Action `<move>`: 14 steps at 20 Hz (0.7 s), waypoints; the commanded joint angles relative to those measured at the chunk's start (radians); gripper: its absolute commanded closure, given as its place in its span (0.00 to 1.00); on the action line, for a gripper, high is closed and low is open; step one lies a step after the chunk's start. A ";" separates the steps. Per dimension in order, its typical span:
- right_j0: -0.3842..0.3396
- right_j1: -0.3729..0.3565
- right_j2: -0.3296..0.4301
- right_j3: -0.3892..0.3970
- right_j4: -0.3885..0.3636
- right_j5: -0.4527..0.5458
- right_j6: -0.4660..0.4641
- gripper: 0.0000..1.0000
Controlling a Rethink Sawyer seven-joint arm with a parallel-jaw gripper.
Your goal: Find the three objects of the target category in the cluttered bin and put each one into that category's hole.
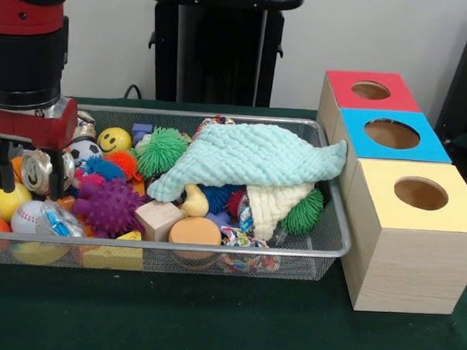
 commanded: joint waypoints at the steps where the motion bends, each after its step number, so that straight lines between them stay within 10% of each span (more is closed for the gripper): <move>1: -0.046 -0.015 0.061 0.038 -0.007 0.071 -0.184 0.00; 14: -0.061 -0.005 0.080 0.041 -0.011 0.042 -0.180 0.00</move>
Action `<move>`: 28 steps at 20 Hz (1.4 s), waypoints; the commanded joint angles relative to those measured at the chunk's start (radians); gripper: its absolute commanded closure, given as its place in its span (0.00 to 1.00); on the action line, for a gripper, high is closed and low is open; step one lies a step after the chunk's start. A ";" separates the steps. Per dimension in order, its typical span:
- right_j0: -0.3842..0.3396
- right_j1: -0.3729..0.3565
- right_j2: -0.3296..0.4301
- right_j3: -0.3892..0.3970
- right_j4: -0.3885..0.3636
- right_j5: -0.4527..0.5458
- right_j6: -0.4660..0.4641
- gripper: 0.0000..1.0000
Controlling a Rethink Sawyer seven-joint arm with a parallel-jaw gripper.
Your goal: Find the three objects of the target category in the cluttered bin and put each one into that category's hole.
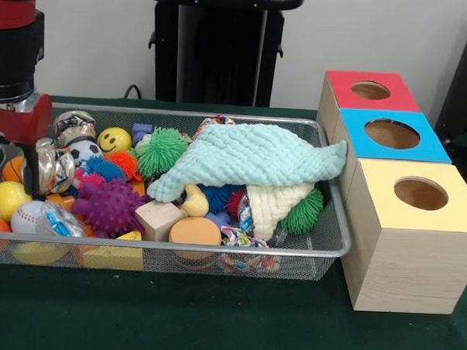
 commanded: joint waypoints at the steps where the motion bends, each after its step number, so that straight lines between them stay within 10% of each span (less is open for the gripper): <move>1: -0.018 -0.004 0.078 0.042 -0.013 0.040 -0.178 0.00; 28: 0.042 -0.009 0.040 0.058 -0.005 0.007 -0.060 0.00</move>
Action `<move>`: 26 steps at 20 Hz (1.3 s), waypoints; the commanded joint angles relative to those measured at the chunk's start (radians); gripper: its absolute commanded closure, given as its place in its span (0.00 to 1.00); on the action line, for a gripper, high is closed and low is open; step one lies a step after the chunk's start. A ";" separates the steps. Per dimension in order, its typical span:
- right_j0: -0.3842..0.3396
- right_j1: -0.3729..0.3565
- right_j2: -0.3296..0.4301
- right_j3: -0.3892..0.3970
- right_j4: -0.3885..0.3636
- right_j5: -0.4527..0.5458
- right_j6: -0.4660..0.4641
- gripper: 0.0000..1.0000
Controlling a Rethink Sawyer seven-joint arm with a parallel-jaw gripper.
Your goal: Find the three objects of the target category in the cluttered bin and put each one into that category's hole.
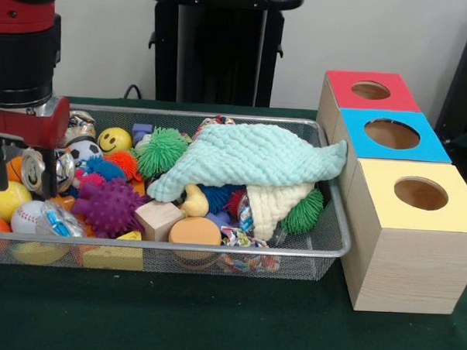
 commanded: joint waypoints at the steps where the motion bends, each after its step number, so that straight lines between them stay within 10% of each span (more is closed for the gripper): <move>1: 0.012 -0.008 0.040 0.056 -0.005 0.007 -0.061 0.00; 26: 0.088 0.072 0.023 -0.076 0.007 0.037 -0.002 0.00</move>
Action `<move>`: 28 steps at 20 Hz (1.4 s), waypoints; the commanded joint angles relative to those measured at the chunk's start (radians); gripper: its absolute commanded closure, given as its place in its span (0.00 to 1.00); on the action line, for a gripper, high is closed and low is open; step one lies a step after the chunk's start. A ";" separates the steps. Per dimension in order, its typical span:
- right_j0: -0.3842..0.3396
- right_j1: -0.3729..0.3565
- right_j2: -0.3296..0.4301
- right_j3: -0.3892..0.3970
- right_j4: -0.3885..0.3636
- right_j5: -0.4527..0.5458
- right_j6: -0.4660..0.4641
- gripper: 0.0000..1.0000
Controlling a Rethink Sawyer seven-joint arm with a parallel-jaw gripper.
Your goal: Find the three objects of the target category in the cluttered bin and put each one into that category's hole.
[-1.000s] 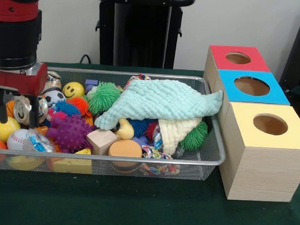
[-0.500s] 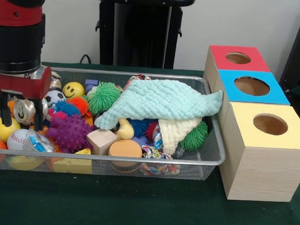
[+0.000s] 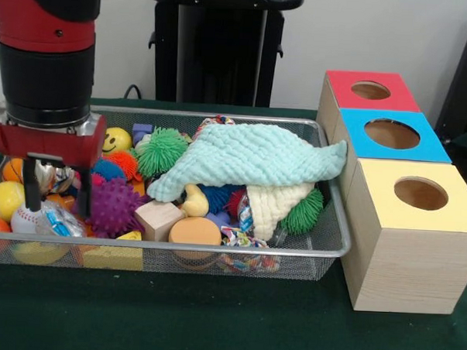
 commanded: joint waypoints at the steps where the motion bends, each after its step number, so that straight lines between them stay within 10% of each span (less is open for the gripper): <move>1: 0.025 0.043 0.020 -0.037 0.008 0.037 0.001 0.00; 28: -0.029 0.046 0.024 0.001 0.004 0.021 -0.060 0.00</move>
